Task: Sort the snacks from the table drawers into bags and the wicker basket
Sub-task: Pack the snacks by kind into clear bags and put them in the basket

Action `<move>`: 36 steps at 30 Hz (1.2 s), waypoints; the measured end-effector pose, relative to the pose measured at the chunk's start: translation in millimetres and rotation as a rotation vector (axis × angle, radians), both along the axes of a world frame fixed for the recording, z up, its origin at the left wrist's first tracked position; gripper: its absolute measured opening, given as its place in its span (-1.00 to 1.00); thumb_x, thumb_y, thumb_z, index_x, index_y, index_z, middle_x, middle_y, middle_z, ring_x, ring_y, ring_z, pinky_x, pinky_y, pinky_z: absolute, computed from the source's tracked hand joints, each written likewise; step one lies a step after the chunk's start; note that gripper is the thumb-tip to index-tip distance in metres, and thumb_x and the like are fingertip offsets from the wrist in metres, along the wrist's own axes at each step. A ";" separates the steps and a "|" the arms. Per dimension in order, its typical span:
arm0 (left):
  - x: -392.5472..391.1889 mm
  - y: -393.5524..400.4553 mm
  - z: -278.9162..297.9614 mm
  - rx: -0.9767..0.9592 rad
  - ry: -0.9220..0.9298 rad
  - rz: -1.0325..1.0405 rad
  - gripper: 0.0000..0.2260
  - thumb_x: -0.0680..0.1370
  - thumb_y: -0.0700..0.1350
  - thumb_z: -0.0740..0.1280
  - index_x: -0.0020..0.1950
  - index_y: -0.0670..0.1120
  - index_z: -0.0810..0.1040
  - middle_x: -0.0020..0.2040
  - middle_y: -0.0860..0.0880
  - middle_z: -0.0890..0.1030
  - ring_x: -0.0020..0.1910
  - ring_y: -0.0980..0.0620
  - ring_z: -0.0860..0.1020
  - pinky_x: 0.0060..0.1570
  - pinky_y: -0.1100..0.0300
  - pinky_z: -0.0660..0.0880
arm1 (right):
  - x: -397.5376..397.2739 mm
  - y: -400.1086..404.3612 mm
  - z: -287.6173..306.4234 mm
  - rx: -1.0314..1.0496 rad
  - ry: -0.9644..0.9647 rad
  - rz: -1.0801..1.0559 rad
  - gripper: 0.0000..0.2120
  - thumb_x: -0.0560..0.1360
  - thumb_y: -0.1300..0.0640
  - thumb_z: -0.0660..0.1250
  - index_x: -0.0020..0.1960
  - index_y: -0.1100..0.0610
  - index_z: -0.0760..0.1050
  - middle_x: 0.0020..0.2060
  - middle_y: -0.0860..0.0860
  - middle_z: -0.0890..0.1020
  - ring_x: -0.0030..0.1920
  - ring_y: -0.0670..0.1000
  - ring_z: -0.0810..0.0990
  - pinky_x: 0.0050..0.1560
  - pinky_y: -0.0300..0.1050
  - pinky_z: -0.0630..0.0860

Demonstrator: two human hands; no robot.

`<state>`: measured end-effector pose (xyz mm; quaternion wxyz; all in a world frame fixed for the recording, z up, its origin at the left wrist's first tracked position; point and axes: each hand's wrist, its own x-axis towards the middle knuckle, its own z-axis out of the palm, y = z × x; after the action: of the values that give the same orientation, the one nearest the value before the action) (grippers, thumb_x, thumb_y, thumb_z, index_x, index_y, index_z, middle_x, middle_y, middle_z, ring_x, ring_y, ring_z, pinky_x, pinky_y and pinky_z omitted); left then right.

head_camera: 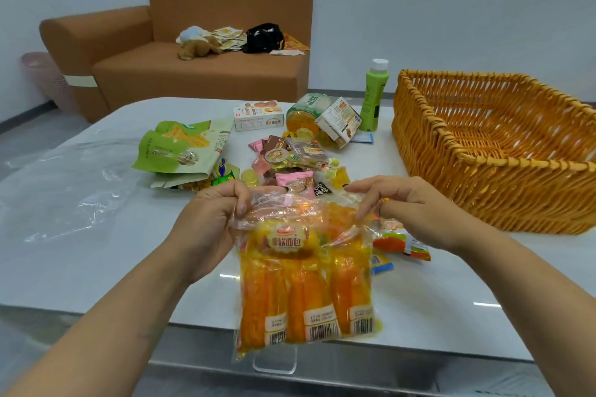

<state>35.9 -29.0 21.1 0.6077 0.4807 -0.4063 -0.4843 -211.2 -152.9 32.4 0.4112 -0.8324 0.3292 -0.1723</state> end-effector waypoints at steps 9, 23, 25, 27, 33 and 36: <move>-7.1 3.3 12.5 -0.133 -0.286 -0.052 -0.44 0.55 -0.52 0.07 -0.52 -0.03 0.43 0.08 -0.13 0.69 0.14 -0.11 0.62 0.03 0.01 0.60 | 29.3 36.8 50.9 -0.663 0.063 -0.374 -0.52 0.55 -0.14 0.09 -0.24 0.19 0.56 -0.16 0.08 0.62 -0.13 0.05 0.55 -0.10 -0.02 0.50; -15.5 6.4 14.0 -0.167 0.226 -0.019 -0.66 0.44 -0.49 0.09 -0.21 -0.08 0.47 0.19 -0.19 0.63 0.21 -0.14 0.60 -0.30 0.26 0.57 | 64.6 66.1 -4.0 -0.955 0.239 -0.503 -0.39 0.56 -0.25 -0.10 -0.50 0.10 0.26 -0.62 -0.03 0.21 -0.63 0.03 0.18 -0.44 -0.31 -0.08; -16.0 9.7 16.1 -0.110 0.333 -0.037 -0.74 0.38 -0.25 0.29 0.06 -0.16 0.52 0.22 -0.21 0.61 0.12 -0.11 0.64 -0.26 0.21 0.60 | 67.0 60.7 -10.6 -0.982 0.204 -0.494 -0.40 0.57 -0.23 -0.09 -0.50 0.10 0.24 -0.62 -0.03 0.20 -0.64 0.03 0.17 -0.44 -0.31 -0.09; -18.1 9.8 5.8 0.026 0.200 0.006 -0.56 0.33 0.02 0.45 0.17 -0.09 0.57 0.17 -0.14 0.65 0.02 -0.04 0.67 -0.19 0.12 0.63 | 69.5 56.3 -14.0 -1.013 0.188 -0.492 -0.42 0.57 -0.22 -0.07 -0.50 0.09 0.23 -0.63 -0.03 0.21 -0.65 0.02 0.19 -0.46 -0.31 -0.08; -37.8 15.1 -10.2 0.233 -0.199 0.078 -0.52 0.34 0.10 0.45 0.23 0.03 0.55 0.02 0.01 0.71 0.00 0.01 0.68 -0.01 0.05 0.61 | 69.1 49.0 -21.7 -1.132 0.103 -0.505 -0.39 0.63 -0.14 -0.08 -0.50 0.10 0.32 -0.64 0.01 0.32 -0.64 0.05 0.22 -0.44 -0.25 -0.06; -33.9 18.9 -10.7 0.190 -0.093 0.067 -0.61 0.38 0.04 0.38 0.17 -0.04 0.60 -0.01 -0.04 0.72 -0.02 -0.01 0.69 -0.13 0.14 0.59 | 65.5 43.4 -21.5 -1.134 0.072 -0.532 -0.46 0.63 -0.10 -0.04 -0.45 0.09 0.33 -0.62 0.02 0.38 -0.60 0.06 0.26 -0.33 -0.12 0.18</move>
<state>2.0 -10.0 10.4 0.5557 0.5714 -0.3701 -0.4772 -145.8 -109.5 10.9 -0.1625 -0.8158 0.3962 -0.3886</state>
